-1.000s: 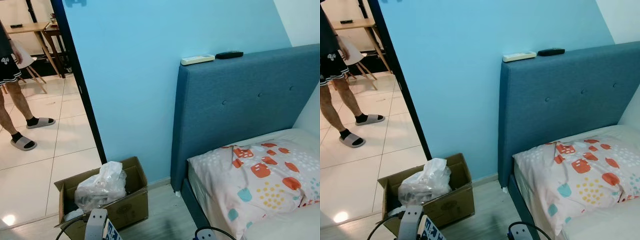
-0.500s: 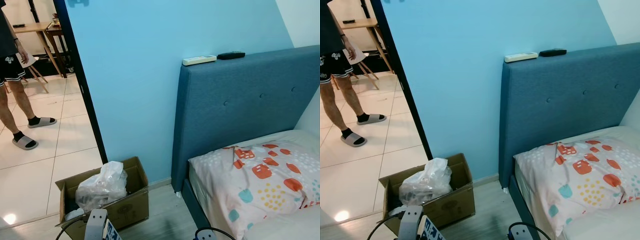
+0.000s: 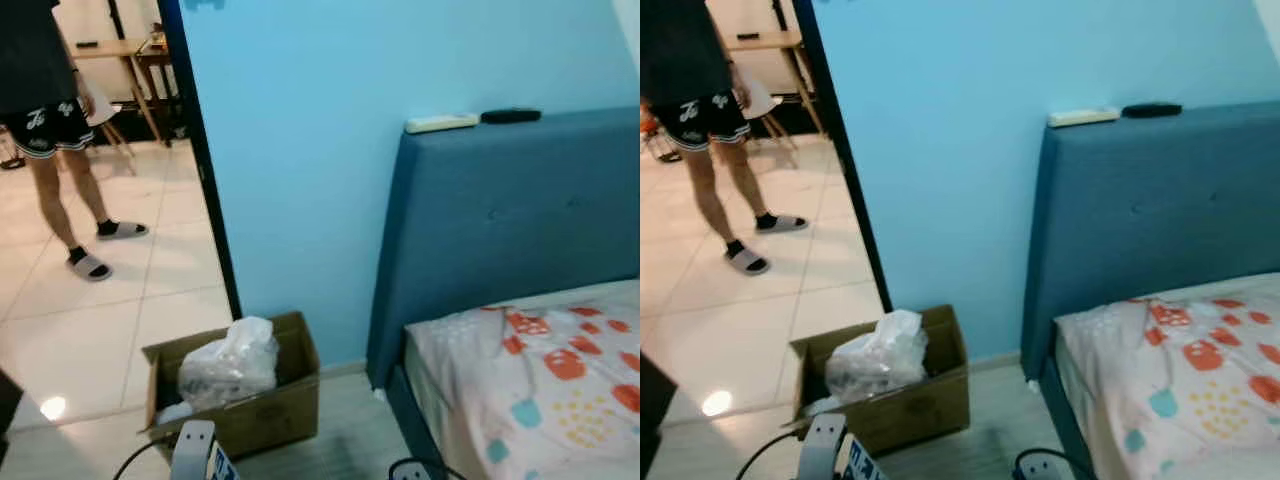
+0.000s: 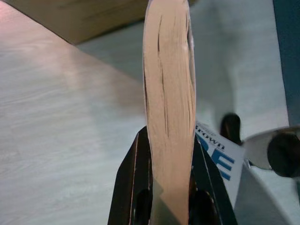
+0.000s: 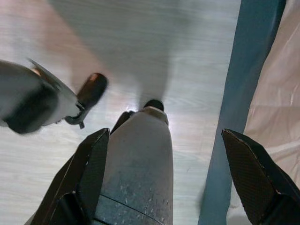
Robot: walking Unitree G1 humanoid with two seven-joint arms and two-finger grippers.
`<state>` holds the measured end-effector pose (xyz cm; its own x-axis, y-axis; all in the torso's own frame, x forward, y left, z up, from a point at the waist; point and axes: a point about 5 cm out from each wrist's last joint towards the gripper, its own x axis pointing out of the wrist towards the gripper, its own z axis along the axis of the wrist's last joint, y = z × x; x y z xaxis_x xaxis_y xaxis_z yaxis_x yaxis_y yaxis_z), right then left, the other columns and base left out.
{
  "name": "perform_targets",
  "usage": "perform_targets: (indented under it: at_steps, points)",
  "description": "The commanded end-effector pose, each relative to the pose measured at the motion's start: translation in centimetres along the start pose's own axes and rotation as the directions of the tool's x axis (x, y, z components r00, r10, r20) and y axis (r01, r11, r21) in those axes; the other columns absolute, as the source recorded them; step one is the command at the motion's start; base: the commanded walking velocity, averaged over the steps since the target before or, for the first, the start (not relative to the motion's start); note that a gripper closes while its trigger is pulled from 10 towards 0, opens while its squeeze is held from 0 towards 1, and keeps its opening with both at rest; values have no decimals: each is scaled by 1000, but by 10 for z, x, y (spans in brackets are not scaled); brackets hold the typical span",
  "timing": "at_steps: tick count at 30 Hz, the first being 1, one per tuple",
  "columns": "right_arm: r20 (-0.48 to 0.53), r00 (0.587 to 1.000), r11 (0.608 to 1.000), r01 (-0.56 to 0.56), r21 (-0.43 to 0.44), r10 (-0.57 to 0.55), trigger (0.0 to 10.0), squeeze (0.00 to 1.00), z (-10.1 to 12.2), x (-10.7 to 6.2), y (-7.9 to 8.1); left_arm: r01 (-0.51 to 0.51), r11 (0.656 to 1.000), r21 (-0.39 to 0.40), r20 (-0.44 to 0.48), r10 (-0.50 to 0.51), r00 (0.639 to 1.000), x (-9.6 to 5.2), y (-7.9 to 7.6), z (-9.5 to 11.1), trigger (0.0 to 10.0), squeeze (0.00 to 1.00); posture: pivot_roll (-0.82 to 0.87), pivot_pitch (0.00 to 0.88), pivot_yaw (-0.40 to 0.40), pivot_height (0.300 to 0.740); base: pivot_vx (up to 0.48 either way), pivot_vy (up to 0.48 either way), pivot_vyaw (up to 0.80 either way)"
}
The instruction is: Clean up the room
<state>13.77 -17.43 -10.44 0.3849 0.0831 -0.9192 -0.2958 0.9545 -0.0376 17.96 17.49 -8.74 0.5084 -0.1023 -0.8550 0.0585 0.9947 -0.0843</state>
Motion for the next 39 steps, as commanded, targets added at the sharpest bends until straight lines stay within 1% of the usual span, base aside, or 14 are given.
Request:
perform_targets:
  at_steps: [1, 3, 13, 20, 22, 29, 32, 39]
  points:
    - [-21, 1000, 1000, -19, -14, 18, 10000, 0, -4, 0, 6, -2, 1000, 14, -25, 2, 1000, -1, 2, -5, 10000, 0, 31, 0, -1, 740, 0, 0, 750]
    - [-24, 1000, 1000, -20, -16, 20, 10000, 0, -5, 0, 4, 1, 1000, 29, -21, -1, 1000, -1, 3, -4, 10000, 0, 32, 0, -1, 740, 0, 0, 750]
    - [-35, 999, 999, -7, -31, 6, 10000, 0, -9, -1, 0, 19, 999, 42, -13, -18, 1000, -1, 2, -2, 10000, 0, 31, 0, -1, 740, 0, 0, 760]
    - [-49, 998, 999, 25, -30, -27, 10000, 0, -11, -1, -1, 15, 999, 30, -17, -15, 1000, -1, 2, -3, 10000, 0, 32, 0, -2, 740, 0, 0, 0]
    - [-47, 999, 999, 23, -31, -25, 10000, 0, -11, -1, -1, 5, 1000, 13, -18, -5, 1000, -1, 3, -4, 10000, 0, 30, 0, 1, 740, 0, 0, 0]
    - [-45, 999, 999, 18, -31, -19, 10000, 0, -10, -1, 2, 1, 1000, 4, -22, -1, 1000, -1, 3, -5, 10000, 0, 30, 0, 0, 740, 0, 0, 0]
    - [-36, 999, 1000, -2, -24, 1, 10000, 0, -10, 0, 5, 1, 1000, 0, -23, -1, 1000, -1, 3, -5, 10000, 0, 30, 0, 0, 740, 0, 0, 0]
    - [-28, 1000, 1000, -6, -26, 5, 10000, 0, -9, 0, 6, 16, 1000, 0, -19, -16, 1000, -1, 0, -5, 10000, 0, 25, 0, -6, 740, 0, 0, 696]
